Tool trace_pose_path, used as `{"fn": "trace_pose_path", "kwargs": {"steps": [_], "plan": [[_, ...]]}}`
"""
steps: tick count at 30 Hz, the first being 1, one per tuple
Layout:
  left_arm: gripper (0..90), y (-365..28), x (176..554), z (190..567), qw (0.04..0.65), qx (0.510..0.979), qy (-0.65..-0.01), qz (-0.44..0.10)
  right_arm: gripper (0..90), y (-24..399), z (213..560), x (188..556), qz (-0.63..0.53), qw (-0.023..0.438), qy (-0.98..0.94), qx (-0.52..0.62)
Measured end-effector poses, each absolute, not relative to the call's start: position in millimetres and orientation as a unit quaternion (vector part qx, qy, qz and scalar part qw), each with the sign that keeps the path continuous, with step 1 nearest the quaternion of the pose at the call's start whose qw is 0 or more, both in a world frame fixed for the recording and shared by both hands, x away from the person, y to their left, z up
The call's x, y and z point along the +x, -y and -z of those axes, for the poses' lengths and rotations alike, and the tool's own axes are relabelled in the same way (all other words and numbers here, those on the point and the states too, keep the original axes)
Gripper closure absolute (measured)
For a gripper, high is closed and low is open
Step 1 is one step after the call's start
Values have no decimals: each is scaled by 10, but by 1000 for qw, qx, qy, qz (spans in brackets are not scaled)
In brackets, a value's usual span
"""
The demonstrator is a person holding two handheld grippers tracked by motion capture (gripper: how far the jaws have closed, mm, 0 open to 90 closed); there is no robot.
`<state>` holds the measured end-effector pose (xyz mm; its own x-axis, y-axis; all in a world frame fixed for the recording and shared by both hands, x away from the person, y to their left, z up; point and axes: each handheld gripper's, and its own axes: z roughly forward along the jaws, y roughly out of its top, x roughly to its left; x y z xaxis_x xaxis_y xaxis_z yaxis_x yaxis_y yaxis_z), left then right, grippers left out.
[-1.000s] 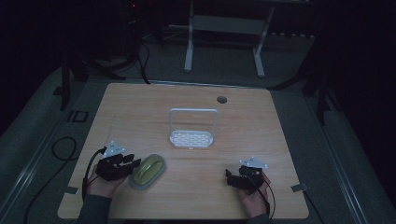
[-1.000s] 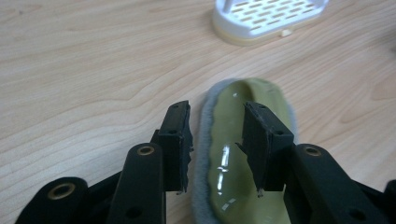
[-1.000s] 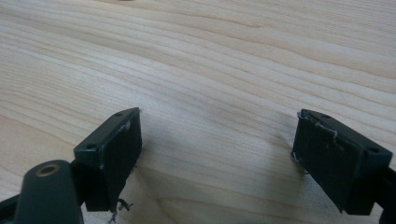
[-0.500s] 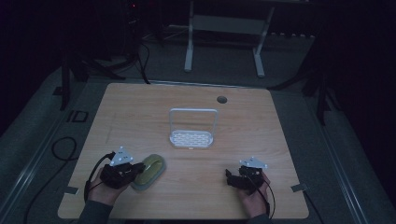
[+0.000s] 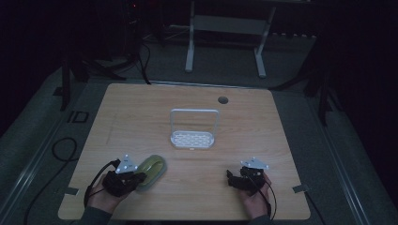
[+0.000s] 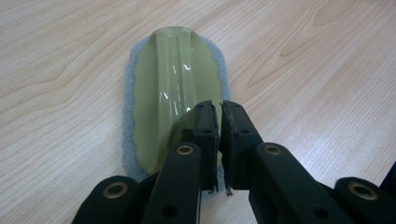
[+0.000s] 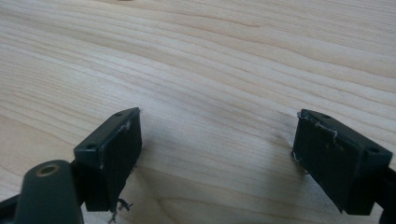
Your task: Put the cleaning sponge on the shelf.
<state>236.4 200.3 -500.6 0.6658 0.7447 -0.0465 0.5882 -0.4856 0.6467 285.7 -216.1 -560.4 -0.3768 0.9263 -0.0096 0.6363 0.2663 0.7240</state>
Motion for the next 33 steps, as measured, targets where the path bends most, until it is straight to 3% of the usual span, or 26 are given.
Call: {"fn": "trace_pose_path", "kwargs": {"steps": [25,33], "plan": [[849,-1777,2754,4929,303,875,-356,-130,152,2160,5605,2856,-325,224,-763,512],[775,-1769,2862,4689,300,879,-344,-139,152,2159,5606,2855,-325,224,-763,512]]}}
